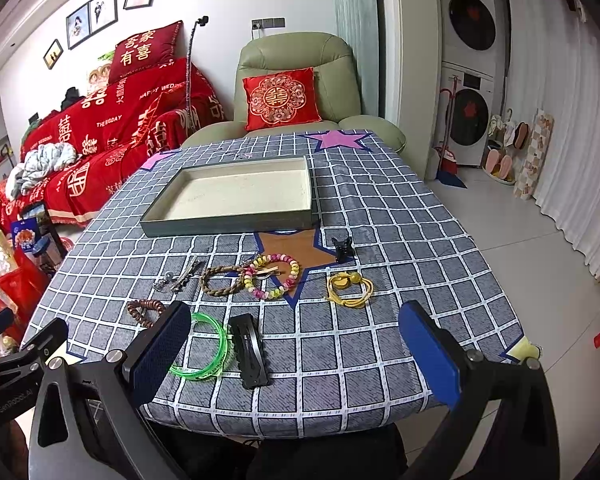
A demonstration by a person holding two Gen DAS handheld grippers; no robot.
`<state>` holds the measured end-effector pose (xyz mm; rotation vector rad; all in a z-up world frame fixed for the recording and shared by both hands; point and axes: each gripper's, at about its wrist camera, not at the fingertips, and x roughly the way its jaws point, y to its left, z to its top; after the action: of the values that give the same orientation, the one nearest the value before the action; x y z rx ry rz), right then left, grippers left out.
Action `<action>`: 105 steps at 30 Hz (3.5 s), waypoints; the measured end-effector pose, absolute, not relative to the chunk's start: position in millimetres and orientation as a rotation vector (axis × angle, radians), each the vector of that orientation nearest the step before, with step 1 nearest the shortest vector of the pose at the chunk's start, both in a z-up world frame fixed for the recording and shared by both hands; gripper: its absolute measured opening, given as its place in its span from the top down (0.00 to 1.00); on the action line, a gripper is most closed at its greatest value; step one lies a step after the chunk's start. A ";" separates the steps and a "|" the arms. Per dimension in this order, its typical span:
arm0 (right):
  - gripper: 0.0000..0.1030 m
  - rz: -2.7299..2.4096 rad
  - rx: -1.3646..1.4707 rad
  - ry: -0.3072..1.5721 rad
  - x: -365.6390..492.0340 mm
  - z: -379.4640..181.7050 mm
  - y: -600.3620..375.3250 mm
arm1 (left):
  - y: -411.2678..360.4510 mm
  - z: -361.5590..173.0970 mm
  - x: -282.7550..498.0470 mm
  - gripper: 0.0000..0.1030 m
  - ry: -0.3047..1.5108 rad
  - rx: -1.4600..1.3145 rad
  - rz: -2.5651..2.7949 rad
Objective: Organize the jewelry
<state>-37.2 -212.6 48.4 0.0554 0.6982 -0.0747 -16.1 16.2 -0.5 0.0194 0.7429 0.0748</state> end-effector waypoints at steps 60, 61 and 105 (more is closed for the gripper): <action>0.00 -0.169 0.119 0.921 16.7 -9.7 -290.5 | 30.2 -65.7 67.9 0.00 1.030 -0.196 -0.047; 0.00 -0.161 0.120 0.932 21.1 -12.7 -292.0 | 28.8 -68.1 71.4 0.00 1.036 -0.208 -0.054; 0.95 0.049 0.143 0.926 82.2 4.3 -272.6 | 20.7 -15.3 122.0 0.82 0.940 -0.185 -0.261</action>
<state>82.2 -272.6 4.3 0.1434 0.9261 0.0493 122.0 20.7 -15.3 -0.1850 0.9404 -0.2605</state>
